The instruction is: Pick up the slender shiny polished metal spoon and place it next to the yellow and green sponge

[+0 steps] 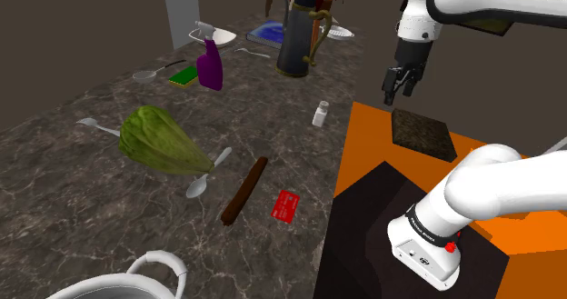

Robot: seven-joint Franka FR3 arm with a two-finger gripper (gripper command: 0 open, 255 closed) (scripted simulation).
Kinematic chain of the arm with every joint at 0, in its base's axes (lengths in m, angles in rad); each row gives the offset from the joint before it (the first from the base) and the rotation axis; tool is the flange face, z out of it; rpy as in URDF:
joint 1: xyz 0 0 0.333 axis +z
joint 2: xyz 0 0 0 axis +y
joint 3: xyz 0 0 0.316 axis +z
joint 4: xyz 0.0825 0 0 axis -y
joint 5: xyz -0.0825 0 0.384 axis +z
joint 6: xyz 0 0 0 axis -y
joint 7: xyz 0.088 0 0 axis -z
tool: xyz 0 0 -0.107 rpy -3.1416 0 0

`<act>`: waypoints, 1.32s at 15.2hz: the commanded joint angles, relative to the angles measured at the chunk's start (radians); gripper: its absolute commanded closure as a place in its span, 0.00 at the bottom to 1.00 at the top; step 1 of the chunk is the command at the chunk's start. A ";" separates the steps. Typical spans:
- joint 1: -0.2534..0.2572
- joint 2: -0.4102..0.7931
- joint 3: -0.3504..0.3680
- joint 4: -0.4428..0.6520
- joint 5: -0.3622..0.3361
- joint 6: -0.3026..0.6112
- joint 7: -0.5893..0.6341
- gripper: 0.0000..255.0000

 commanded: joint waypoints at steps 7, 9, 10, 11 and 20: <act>0.033 -0.009 0.104 -0.091 0.151 0.115 0.197 0.00; 0.046 0.002 0.142 -0.111 0.201 0.162 0.261 0.00; 0.052 0.009 0.161 -0.119 0.225 0.187 0.292 0.00; 0.059 0.019 0.180 -0.126 0.249 0.213 0.323 0.00; 0.101 0.184 0.361 -0.117 0.427 0.477 0.589 0.00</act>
